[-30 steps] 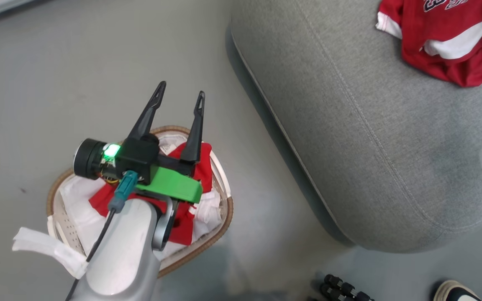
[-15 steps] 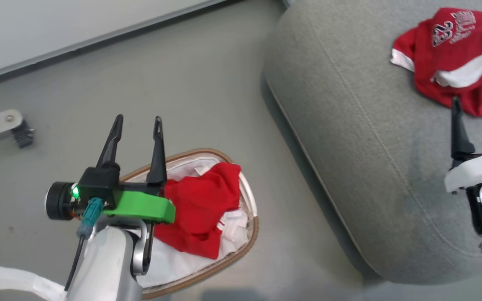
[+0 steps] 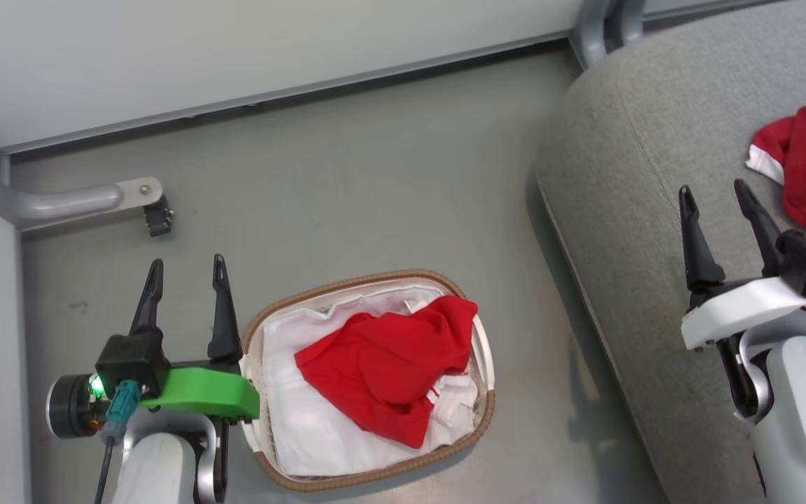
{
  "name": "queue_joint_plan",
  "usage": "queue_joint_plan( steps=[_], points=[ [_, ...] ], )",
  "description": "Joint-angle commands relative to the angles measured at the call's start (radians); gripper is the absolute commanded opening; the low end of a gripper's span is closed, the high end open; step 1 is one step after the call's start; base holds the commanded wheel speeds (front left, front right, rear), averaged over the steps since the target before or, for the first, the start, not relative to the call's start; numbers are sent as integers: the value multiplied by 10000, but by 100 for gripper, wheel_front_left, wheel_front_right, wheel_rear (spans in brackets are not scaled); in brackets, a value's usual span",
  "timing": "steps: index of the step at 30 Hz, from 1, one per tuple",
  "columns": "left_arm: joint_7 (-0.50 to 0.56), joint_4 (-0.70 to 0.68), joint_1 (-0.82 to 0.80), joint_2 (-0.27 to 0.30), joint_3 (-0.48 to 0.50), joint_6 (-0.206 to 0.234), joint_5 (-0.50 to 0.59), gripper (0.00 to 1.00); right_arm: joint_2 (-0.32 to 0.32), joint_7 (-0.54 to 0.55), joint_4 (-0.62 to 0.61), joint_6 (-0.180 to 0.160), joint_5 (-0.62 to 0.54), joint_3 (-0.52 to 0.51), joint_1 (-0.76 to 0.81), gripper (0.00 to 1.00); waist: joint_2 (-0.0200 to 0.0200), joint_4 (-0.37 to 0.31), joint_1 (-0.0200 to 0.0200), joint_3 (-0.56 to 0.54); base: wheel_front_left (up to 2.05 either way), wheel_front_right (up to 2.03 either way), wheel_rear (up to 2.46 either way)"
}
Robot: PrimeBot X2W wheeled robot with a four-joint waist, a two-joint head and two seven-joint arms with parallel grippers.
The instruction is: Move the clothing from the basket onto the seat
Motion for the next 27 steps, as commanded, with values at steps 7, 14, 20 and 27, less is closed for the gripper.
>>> queue_joint_plan(
  steps=[7, 14, 20, 27],
  points=[
    [9, 44, 676, 20, 148, -85, -79, 100, 273, -3, 172, -10, 18, 50, 732, 100, 0, 919, 0, -936, 0, 0, 0],
    [9, 89, 1164, 21, 220, -170, -135, 100, 466, -2, 304, -10, 37, 38, 1292, 100, 0, 1197, 0, -1363, 0, 0, 0],
    [9, 63, 1696, 20, 435, -221, -184, 100, 521, -2, 376, -10, 7, 125, 1794, 100, 0, 1216, 0, -1817, 0, 0, 0],
    [9, -75, 2056, 20, 401, -265, -311, 100, 588, -2, 340, -10, -24, 158, 2123, 100, 0, 1071, 0, -1948, 0, 0, 0]
  ],
)
